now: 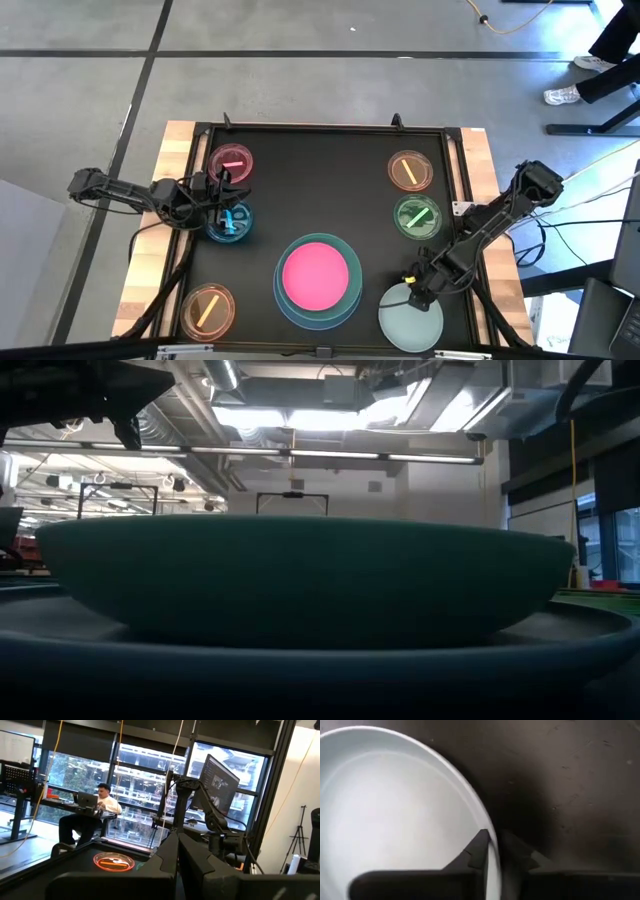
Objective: Stack plastic plates
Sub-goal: Stack the white plate on top of the pink plate
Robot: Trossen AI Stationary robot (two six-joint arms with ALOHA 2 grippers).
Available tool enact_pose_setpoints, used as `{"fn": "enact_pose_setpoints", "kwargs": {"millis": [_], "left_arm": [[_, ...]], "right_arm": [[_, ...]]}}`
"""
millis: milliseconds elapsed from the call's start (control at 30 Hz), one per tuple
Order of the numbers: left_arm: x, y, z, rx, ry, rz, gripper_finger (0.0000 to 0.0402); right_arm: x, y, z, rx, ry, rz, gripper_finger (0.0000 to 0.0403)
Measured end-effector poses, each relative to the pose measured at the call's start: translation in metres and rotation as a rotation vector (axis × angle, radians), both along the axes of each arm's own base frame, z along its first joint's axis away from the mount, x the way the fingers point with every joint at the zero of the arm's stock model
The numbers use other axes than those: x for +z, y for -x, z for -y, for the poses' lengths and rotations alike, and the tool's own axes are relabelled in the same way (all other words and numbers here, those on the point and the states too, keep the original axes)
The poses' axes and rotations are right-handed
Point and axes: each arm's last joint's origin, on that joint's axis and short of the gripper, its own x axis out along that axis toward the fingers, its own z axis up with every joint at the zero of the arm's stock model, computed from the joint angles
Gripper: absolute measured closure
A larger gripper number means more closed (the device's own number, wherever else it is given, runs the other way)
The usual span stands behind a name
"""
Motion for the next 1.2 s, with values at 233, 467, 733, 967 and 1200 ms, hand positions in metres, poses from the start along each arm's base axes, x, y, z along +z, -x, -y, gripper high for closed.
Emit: {"fn": "enact_pose_setpoints", "kwargs": {"millis": [233,467,733,967,1200], "left_arm": [[0.0,0.0,0.0,0.0,-0.001,-0.005,0.0395],[-0.001,0.0,0.0,0.0,-0.001,-0.006,0.0395],[-0.001,0.0,0.0,-0.001,0.0,-0.006,0.0395],[-0.001,0.0,0.0,-0.001,0.001,-0.005,0.0395],[-0.001,0.0,0.0,-0.001,0.001,-0.005,0.0395]], "right_arm": [[0.002,-0.002,-0.001,-0.004,0.002,0.015,0.0394],[0.028,-0.01,-0.006,0.009,-0.024,0.041,0.0399],[0.07,-0.042,0.006,-0.084,-0.046,0.219,0.0397],[0.085,-0.077,0.024,-0.306,0.018,0.514,0.0397],[0.072,-0.111,0.043,-0.451,0.071,0.608,0.0394]]}}
